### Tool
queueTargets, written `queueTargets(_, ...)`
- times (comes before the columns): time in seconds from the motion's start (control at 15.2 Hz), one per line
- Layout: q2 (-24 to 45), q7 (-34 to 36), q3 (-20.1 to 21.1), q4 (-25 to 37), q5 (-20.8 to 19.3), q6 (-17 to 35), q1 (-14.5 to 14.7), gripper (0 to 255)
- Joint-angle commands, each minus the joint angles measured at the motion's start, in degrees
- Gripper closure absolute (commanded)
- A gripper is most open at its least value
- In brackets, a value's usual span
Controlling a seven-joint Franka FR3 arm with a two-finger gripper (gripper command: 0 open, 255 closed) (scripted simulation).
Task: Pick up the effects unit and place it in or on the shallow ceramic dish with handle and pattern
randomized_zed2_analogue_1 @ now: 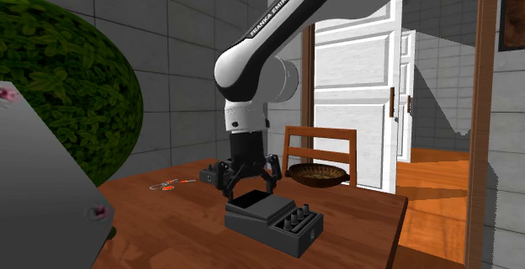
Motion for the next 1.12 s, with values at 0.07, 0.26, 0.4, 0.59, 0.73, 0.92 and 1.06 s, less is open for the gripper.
queueTargets(0.07, 0.0, -0.1, 0.0, -0.3, 0.0, 0.3, 0.0, 0)
queueTargets(0.26, 0.0, -0.1, 0.0, -0.3, 0.0, 0.3, 0.0, 0)
queueTargets(0.4, 0.0, -0.1, 0.0, -0.3, 0.0, 0.3, 0.0, 0)
queueTargets(0.59, 0.0, -0.1, 0.0, -0.3, 0.0, 0.3, 0.0, 255)
queueTargets(0.73, 0.0, -0.1, 0.0, -0.3, 0.0, 0.3, 0.0, 255)
queueTargets(0.92, 0.0, -0.1, 0.0, -0.3, 0.0, 0.3, 0.0, 255)
queueTargets(1.06, 0.0, -0.1, 0.0, -0.3, 0.0, 0.3, 0.0, 255)
